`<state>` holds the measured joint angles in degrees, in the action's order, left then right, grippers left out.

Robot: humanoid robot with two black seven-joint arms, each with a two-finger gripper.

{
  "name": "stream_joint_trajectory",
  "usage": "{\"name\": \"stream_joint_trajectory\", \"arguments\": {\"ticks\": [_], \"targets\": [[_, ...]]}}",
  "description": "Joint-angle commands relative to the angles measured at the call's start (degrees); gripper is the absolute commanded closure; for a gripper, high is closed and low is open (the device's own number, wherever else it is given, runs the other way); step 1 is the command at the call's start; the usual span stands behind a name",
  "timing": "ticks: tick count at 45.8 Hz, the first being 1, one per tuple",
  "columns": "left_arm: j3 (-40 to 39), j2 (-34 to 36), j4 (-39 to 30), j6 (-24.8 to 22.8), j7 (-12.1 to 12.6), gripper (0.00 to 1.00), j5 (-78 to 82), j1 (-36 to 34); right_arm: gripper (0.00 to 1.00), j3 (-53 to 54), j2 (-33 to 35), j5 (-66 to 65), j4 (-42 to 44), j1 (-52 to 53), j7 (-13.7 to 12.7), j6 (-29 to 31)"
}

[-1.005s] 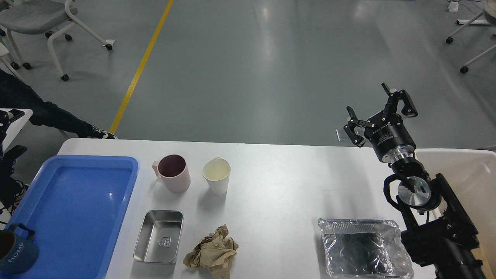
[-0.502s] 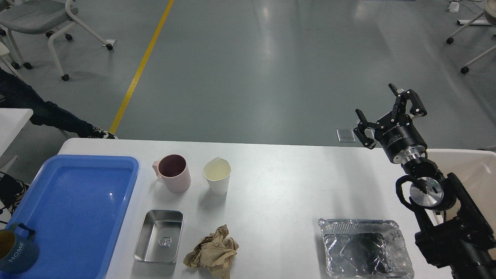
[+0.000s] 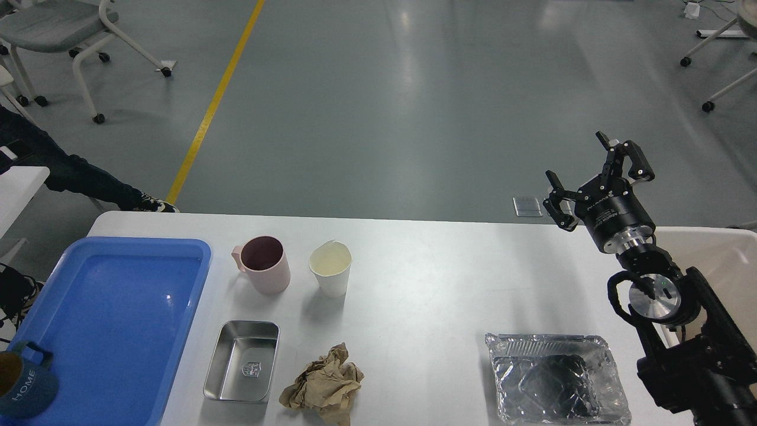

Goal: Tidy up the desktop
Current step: 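Reach the left gripper to the pink mug and grasp it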

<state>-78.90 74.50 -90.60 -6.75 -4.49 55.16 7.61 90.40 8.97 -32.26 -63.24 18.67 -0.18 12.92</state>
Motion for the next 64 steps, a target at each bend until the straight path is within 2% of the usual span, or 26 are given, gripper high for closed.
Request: {"name": "stream_joint_trajectory", "arguments": {"ticks": [1, 7, 13, 19, 29, 36, 55, 64], "targets": [[3.8, 0.2, -0.3, 0.0, 0.7, 0.03, 0.2, 0.1, 0.0, -1.4, 0.3, 0.0, 0.0, -0.1, -0.1, 0.2], [8.6, 0.2, 0.0, -0.1, 2.3, 0.04, 0.3, -0.2, 0.0, -1.9, 0.9, 0.0, -0.1, -0.2, -0.1, 0.1], [11.4, -2.4, 0.2, -1.7, 2.4, 0.04, 2.6, -3.3, 0.0, -2.2, 1.7, 0.0, -0.1, -0.3, -0.1, 0.2], [17.3, -7.9, 2.1, -4.9, 3.0, 0.04, 7.9, -12.2, 0.0, -2.3, 1.7, 0.0, -0.1, -0.3, -0.1, 0.2], [36.8, -16.1, 13.8, -6.3, 3.9, 0.04, 8.3, -30.8, 0.0, -3.6, 1.6, 0.0, -0.2, -0.4, -0.1, 0.2], [44.5, -22.6, 19.2, -5.9, 3.9, 0.04, 7.3, -38.4, 0.0, -4.0, 1.7, 0.0, -0.9, -1.2, 0.0, 0.2], [45.1, -34.4, 28.0, -5.7, 3.9, 0.04, 7.1, -39.2, 0.0, -4.0, 1.5, 0.0, -1.3, -1.8, 0.0, 0.2], [45.1, -38.3, 30.7, -5.6, 3.8, 0.09, 4.2, -39.2, 0.0, -4.2, 1.3, 0.0, -1.3, -1.9, 0.0, 0.2]]}}
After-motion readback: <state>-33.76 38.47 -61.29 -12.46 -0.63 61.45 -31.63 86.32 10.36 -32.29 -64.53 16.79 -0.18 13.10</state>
